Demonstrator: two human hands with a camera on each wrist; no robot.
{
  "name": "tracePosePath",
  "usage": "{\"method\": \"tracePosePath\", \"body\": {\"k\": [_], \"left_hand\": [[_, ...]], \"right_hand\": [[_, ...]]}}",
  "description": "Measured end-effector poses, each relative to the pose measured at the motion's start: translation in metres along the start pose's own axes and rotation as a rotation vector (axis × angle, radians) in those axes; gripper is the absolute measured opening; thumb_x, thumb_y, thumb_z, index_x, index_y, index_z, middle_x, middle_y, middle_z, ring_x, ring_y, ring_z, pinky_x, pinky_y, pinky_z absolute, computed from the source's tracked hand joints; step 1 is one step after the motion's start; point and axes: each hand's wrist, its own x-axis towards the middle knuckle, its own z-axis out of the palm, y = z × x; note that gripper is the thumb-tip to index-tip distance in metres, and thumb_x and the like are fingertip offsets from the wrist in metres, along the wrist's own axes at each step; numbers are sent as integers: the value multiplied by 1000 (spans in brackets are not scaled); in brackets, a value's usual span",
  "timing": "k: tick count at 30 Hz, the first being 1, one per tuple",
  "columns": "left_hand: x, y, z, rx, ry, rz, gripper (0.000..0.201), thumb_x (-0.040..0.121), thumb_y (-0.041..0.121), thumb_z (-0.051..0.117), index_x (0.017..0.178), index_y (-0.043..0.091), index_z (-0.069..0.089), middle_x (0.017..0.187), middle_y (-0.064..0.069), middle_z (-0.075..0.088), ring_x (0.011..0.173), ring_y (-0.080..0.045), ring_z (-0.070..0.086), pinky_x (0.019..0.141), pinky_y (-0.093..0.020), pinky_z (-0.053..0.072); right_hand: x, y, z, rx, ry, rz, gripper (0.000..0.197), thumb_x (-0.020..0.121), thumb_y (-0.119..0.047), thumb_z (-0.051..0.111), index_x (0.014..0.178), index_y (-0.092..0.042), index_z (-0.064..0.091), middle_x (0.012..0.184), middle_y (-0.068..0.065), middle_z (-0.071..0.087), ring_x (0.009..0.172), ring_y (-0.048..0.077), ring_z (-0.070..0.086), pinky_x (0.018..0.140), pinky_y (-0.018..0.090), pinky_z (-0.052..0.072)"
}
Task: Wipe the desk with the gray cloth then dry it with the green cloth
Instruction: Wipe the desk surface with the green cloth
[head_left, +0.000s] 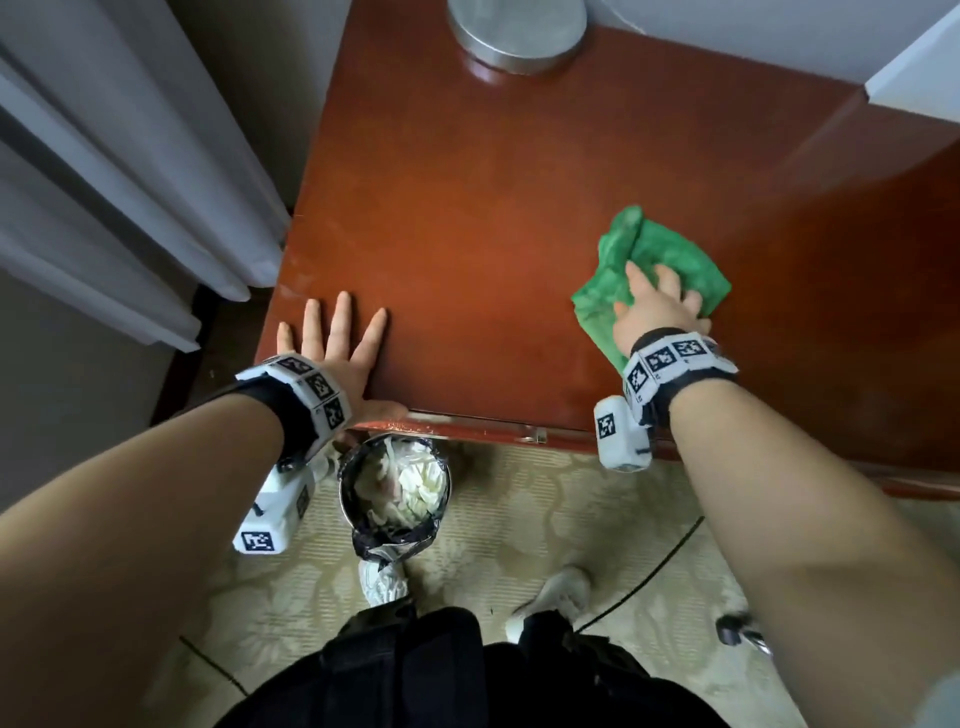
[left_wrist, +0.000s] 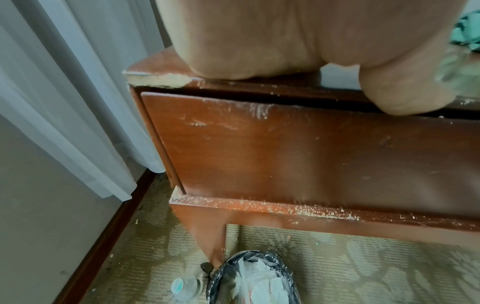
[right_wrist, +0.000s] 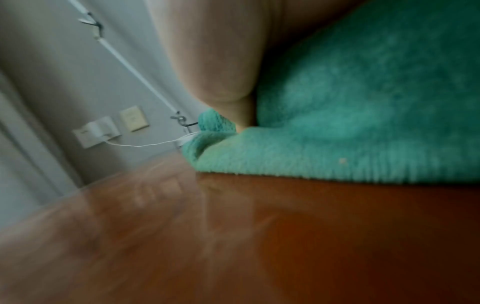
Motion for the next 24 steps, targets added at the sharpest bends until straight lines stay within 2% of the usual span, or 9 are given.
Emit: {"method": "tracePosePath", "body": {"k": [5,9,11,13,16,18,19,21,24], "left_hand": [[1,-3,2,-1,24,24,108,73,80,41,142,34,-29,150,-7,-34,140,-37,-24,113,-55,-6],[-2,-7,6,-42,79,81,105,74,78,42,144,35,-24,152,-6,-30,140,-36,-22,112,-55,-7],[-4,-16,8,-63,117,129,95,81,71,42,146,35,-18,153,-5,-29,141,-32,-22,114,-51,-9],[-7,-32,12,-90,133,152,88,88,62,41,148,30,-14,153,-5,-27,142,-27,-22,116,-44,-9],[-9,-67,23,-199,190,8,86,91,55,42,149,22,-12,155,-7,-22,143,-25,-18,116,-42,-7],[-8,-85,33,-370,166,-72,85,92,50,45,149,25,-13,157,-3,-15,145,-25,-13,116,-44,-3],[-7,-89,36,-448,154,-75,84,92,47,47,148,28,-13,158,-1,-11,145,-24,-10,116,-44,-1],[-8,-88,43,-560,168,-60,85,93,40,50,148,29,-13,158,2,-7,146,-22,-6,117,-43,1],[-9,-82,51,-705,188,-88,89,91,33,55,148,26,-14,159,2,0,146,-22,0,117,-44,6]], "right_hand": [[-66,-36,26,-146,-39,-496,51,96,-28,40,142,-44,25,156,-13,9,141,28,10,110,49,17],[-111,-49,35,-213,-190,-672,53,95,-22,43,140,-45,29,155,-14,15,141,24,12,113,50,16],[-100,-50,26,-150,-148,-604,51,95,-24,44,140,-44,32,153,-13,21,139,25,18,113,48,20],[-74,-48,14,-84,-40,-426,50,96,-28,43,142,-41,29,154,-9,21,137,29,22,112,46,25],[-36,-57,7,-28,-33,-117,52,97,-32,39,145,-38,22,156,-5,13,136,35,21,112,46,24],[-33,-74,14,-85,-54,-110,52,96,-35,38,145,-41,19,156,-7,9,137,34,17,112,48,22],[-39,-82,18,-141,-51,-199,52,96,-36,38,144,-42,19,156,-8,8,139,33,15,111,50,21],[-66,-96,29,-266,-84,-516,53,96,-34,40,144,-44,19,157,-11,6,141,30,10,110,51,19],[-110,-110,38,-426,-270,-1001,55,96,-24,43,141,-48,24,156,-16,7,142,23,6,111,51,16]]}}
